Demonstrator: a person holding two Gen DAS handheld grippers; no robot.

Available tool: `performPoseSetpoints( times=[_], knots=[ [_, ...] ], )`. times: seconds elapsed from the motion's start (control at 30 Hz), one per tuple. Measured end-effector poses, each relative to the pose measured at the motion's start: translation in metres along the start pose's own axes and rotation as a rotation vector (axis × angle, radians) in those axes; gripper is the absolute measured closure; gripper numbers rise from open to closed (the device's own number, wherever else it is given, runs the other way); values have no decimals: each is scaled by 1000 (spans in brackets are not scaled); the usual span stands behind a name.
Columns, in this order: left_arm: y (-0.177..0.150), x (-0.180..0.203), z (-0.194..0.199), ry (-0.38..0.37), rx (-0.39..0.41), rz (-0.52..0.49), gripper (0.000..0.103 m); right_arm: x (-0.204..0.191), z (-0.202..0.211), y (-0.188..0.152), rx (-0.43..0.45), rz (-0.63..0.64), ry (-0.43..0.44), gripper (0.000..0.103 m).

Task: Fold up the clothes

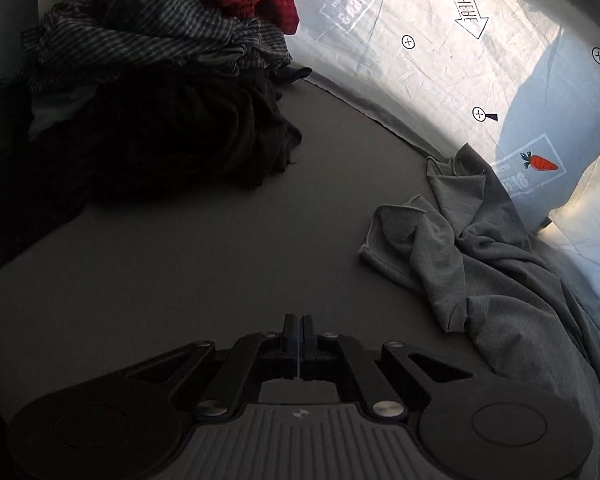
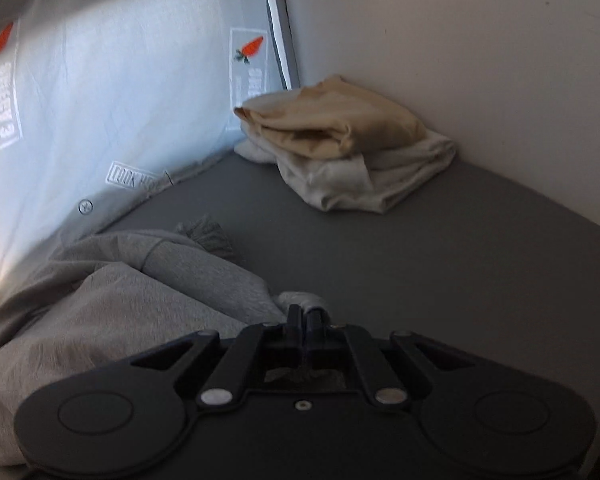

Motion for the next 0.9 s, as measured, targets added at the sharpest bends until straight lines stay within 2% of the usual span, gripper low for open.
performPoseSetpoints(
  times=[0.07, 0.13, 0.2, 0.27, 0.3, 0.5, 0.53, 0.6, 0.7, 0.77, 0.87, 0.9],
  knots=[
    [0, 7, -3, -17, -8, -18, 99, -1, -4, -14, -28, 12, -22, 93],
    [4, 20, -8, -40, -11, -37, 87, -10, -8, -17, -42, 12, -21, 90],
    [10, 34, -14, -68, -11, -50, 83, -19, -10, -17, -54, -1, -6, 80],
    [15, 50, -21, -99, -14, -56, 73, -28, -12, -18, -67, -14, 3, 66],
    [17, 57, -26, -112, -14, -58, 68, -32, -14, -20, -77, -17, 7, 64],
    [29, 101, -78, -155, -60, -110, 61, -39, -33, -37, -134, 2, -41, 49],
    [32, 108, -89, -157, -66, -123, 57, -39, -37, -40, -145, -4, -46, 44],
    [37, 123, -113, -157, -82, -155, 50, -37, -46, -46, -177, -26, -46, 41],
    [43, 139, -148, -132, -103, -221, 48, -33, -56, -53, -216, -32, -81, 39],
    [45, 145, -168, -83, -119, -254, 48, -33, -61, -57, -235, -30, -102, 36],
    [46, 139, -183, -28, -142, -222, 50, -36, -62, -58, -231, -9, -113, 33],
    [46, 137, -185, -30, -145, -202, 62, -38, -62, -58, -228, 5, -118, 33]
  ],
)
Point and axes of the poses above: each gripper's, at about its wrist camera, not at the fingertips, and z roughly against the way its jaws point, x to its right, y to its top, the point moved 9 cm from there along -z, roughly the way its jaws point, and after that the axes turned 2 degrees about -y, right-handed, at the moved point
